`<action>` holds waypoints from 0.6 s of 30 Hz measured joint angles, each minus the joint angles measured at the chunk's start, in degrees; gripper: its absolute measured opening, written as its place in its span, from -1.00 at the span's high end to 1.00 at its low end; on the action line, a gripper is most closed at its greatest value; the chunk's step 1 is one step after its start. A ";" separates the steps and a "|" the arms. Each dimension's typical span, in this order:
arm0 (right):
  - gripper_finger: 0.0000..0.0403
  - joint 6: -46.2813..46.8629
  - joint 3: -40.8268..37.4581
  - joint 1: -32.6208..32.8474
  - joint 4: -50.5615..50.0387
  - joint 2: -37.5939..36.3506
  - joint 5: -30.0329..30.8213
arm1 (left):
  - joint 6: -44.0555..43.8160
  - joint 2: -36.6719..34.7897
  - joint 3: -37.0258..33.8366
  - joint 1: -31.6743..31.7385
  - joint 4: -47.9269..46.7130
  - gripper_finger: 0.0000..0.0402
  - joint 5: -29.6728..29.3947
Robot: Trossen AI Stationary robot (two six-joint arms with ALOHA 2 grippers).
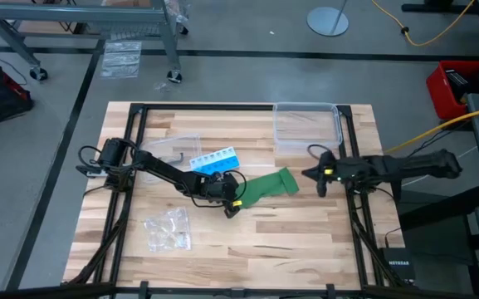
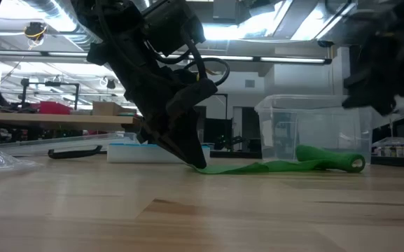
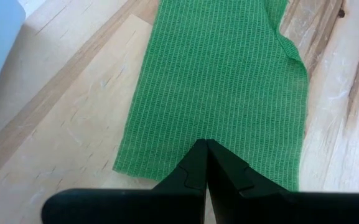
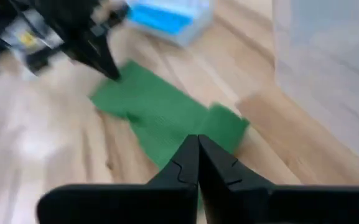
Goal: Roll bandage
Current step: Roll the green bandage
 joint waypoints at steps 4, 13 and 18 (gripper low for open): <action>0.98 0.34 -0.02 0.00 1.59 8.74 0.81 | 0.00 0.00 0.00 0.00 0.02 1.00 0.01; 0.98 1.96 -0.08 0.00 7.70 28.19 2.75 | 0.00 0.00 0.00 0.00 -0.05 1.00 -0.01; 0.98 1.96 -0.06 0.00 13.35 35.96 2.81 | 0.00 0.00 0.02 0.00 -0.18 1.00 -0.01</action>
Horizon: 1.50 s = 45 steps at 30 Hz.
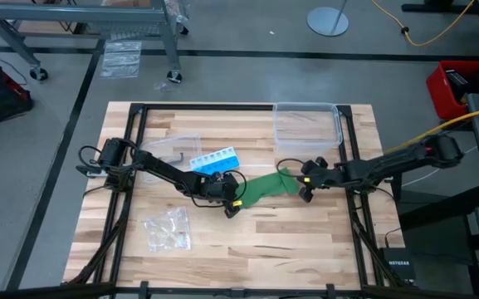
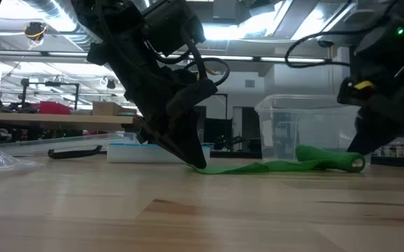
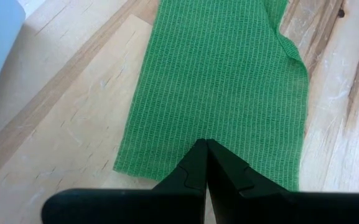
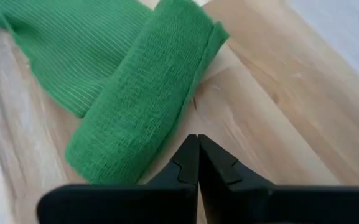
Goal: Roll bandage
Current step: Roll the green bandage
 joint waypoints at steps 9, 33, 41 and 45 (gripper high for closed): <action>0.98 -0.43 0.06 0.00 11.81 6.59 -1.86 | 0.00 -0.02 0.02 0.00 -0.11 1.00 0.00; 0.98 -0.03 0.11 0.00 23.54 6.69 -6.13 | 0.00 -0.09 0.04 0.00 -0.68 1.00 0.90; 0.98 0.13 0.13 0.04 29.68 11.90 -7.62 | 0.00 -0.31 0.07 -0.09 -1.84 1.00 1.37; 0.98 1.16 0.13 0.04 33.17 14.53 -8.01 | -0.11 -2.28 0.03 -0.41 -6.70 1.00 1.71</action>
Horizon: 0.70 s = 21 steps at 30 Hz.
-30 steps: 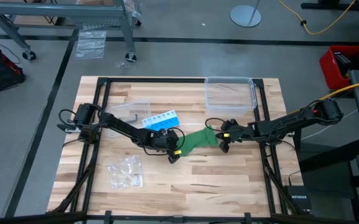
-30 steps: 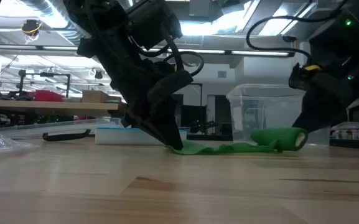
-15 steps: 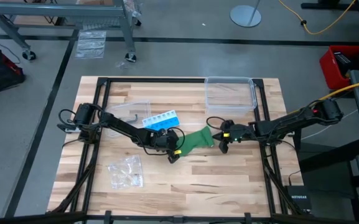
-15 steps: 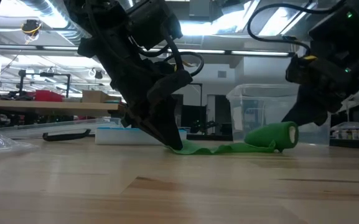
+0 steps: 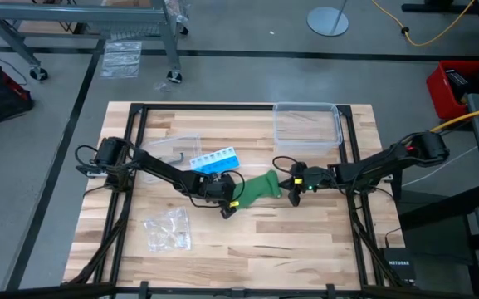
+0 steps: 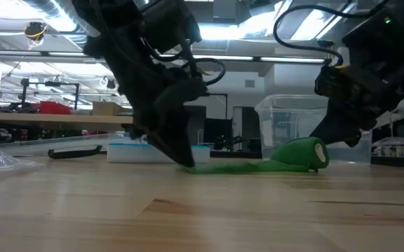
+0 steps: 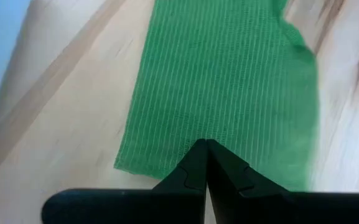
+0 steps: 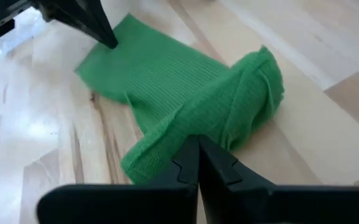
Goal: Roll bandage
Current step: Roll the green bandage
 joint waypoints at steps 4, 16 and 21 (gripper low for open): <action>0.98 -0.02 0.14 0.00 4.58 1.73 -1.23 | 0.05 -2.29 -0.16 -0.10 -2.31 1.00 -0.05; 0.98 -6.38 6.08 0.00 1.01 3.49 -2.08 | -0.97 -3.49 -0.11 -0.54 -4.84 1.00 -0.49; 0.98 -6.75 7.02 0.00 -8.41 3.51 1.64 | -1.24 -3.49 -0.11 -1.54 -6.23 1.00 -0.66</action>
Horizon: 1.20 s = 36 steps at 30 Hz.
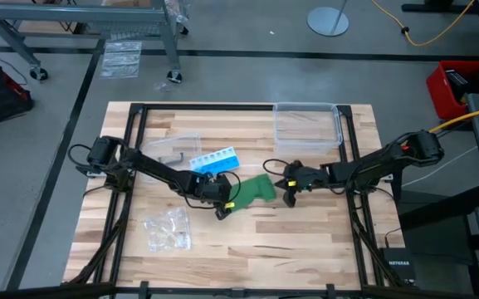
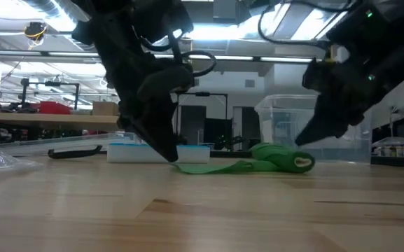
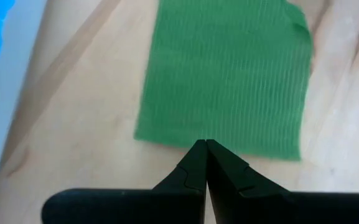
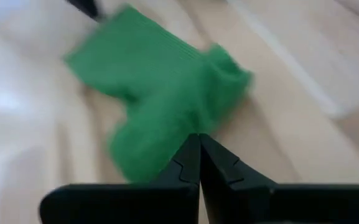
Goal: Roll bandage
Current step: Roll the green bandage
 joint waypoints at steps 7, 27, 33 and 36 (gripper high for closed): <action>0.98 0.44 0.17 -0.04 -5.06 0.00 5.61 | -0.23 0.00 0.02 -1.69 0.17 1.00 -0.26; 0.98 2.58 0.17 0.00 6.79 11.26 2.39 | -0.23 0.25 0.09 -2.06 5.31 1.00 -3.27; 0.98 2.58 0.17 0.00 9.14 11.43 0.60 | -1.33 0.64 0.09 -2.06 5.51 1.00 -3.28; 0.98 2.57 0.20 0.02 11.75 11.43 -1.33 | -1.54 1.25 0.09 -2.06 5.59 1.00 -3.28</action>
